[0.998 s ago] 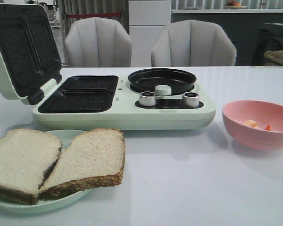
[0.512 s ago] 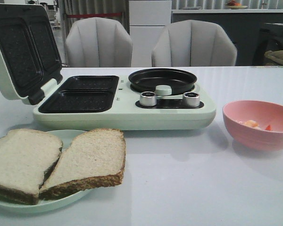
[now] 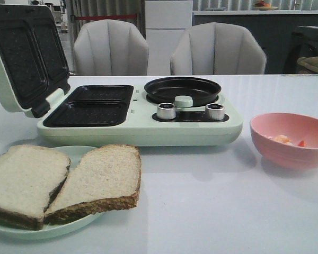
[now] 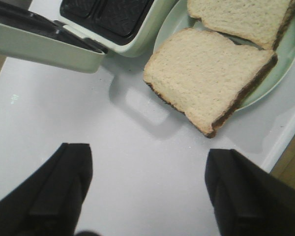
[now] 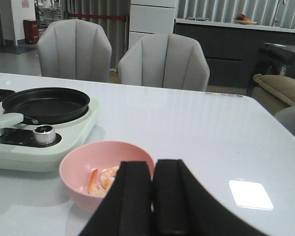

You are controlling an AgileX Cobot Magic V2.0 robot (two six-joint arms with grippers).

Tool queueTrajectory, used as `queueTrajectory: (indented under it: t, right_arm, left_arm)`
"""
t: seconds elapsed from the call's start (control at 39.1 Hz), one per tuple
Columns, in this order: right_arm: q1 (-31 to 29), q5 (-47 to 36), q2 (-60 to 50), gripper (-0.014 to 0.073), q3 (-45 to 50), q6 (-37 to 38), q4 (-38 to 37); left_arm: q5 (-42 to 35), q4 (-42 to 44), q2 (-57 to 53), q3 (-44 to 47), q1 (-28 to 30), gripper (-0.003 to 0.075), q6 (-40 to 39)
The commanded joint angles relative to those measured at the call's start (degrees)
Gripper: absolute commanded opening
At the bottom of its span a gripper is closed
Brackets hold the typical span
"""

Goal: Make breakfast with bread and shrimp

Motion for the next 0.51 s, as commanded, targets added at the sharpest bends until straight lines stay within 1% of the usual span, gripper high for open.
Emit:
queueTrajectory:
  t: [0.0,0.08,0.28,0.49]
  right_arm:
    - [-0.16,-5.31,-1.24,0.0153,-0.93,0.00,-0.34]
    - [-0.16,-5.31,-1.24,0.0153,-0.93,0.00,-0.34]
    - [-0.16,-5.31,-1.24,0.0153,-0.93,0.00,-0.34]
    - [-0.16,-5.31,-1.24,0.0153,-0.93,0.00,-0.34]
  left_arm:
    - [-5.35,0.15,2.72,-1.88,-0.48,0.0533,-0.14]
    - [-6.83,0.15,4.00,-1.88,-0.48,0.0533,-0.14]
    - [-6.83,-1.32,5.23,-1.88,-0.48,0.0533,-0.25]
    - [-7.88,-0.64,6.49,-1.64,-0.48,0.0533,-0.12]
